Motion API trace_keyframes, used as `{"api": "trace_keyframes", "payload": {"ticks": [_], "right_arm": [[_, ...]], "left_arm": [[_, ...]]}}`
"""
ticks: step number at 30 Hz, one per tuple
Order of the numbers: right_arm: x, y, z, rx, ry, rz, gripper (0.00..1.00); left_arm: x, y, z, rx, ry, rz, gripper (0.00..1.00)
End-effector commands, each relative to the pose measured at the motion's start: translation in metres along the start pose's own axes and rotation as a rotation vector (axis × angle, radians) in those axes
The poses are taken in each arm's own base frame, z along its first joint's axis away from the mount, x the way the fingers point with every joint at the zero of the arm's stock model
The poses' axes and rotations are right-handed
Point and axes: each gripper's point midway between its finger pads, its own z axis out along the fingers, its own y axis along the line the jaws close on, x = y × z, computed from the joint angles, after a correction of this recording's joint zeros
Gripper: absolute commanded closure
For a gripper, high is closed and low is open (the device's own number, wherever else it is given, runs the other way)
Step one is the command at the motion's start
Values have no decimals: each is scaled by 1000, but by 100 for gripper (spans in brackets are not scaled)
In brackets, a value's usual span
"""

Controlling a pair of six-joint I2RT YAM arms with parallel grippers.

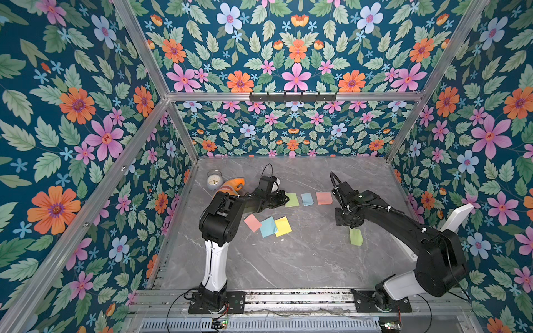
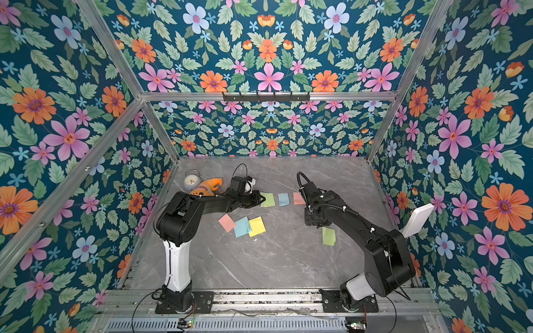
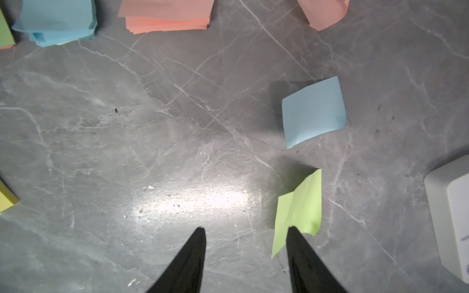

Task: Tear off pages from different memo pads
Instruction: Place the memo pad at the center of the board, then adjust the memo pad at the center of the board.

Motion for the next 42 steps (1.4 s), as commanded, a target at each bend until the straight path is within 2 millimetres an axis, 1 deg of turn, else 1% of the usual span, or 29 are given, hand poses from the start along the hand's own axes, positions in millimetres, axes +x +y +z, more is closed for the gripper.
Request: {"api": "trace_keyframes", "payload": {"ticks": [1, 5, 7, 9, 11, 14, 16, 18, 19, 21, 23, 28, 30, 34, 35, 37, 39, 42], "right_arm": [[-4, 8, 2, 5, -28, -11, 47], [-4, 22, 7, 3, -20, -42, 48], [-6, 30, 7, -4, -26, -58, 48], [-10, 35, 7, -9, -33, -61, 48], [-13, 43, 6, -31, -38, -59, 49], [-18, 57, 4, -46, -67, -71, 49], [-20, 69, 4, -55, -85, -75, 50], [-20, 84, 3, -69, -105, -88, 50], [-20, 90, 2, -71, -115, -92, 50], [-16, 107, 10, -77, -108, -110, 50], [-14, 121, 11, -96, -106, -116, 50], [-6, 158, 15, -224, -55, -88, 51], [-3, 169, 15, -273, -34, -64, 52], [3, 197, 20, -381, 7, -34, 54], [6, 206, 23, -406, 26, -31, 54], [8, 216, 28, -426, 51, -18, 54], [8, 223, 32, -447, 68, 0, 54], [5, 229, 31, -472, 59, 15, 54]], "left_arm": [[-2, 18, -11, -151, 6, 57, 73], [-14, 14, -32, -216, -28, 103, 56], [-15, 11, -42, -230, -40, 124, 53], [-14, 9, -57, -260, -47, 163, 49], [-13, 7, -72, -281, -54, 204, 48], [-9, -6, -92, -246, -76, 271, 47], [1, -17, -101, -198, -81, 302, 47], [16, -27, -108, -158, -83, 321, 47], [24, -27, -109, -153, -76, 321, 47], [41, -27, -113, -145, -63, 317, 47], [55, -24, -117, -149, -49, 301, 47], [88, -15, -125, -159, -22, 233, 47], [100, -9, -127, -167, -10, 193, 46], [115, -2, -131, -156, -9, 134, 46], [118, 0, -131, -150, -7, 123, 46], [122, 2, -128, -140, -3, 111, 46], [123, -1, -125, -124, 10, 99, 46], [122, -14, -125, -95, 4, 114, 46]]}}
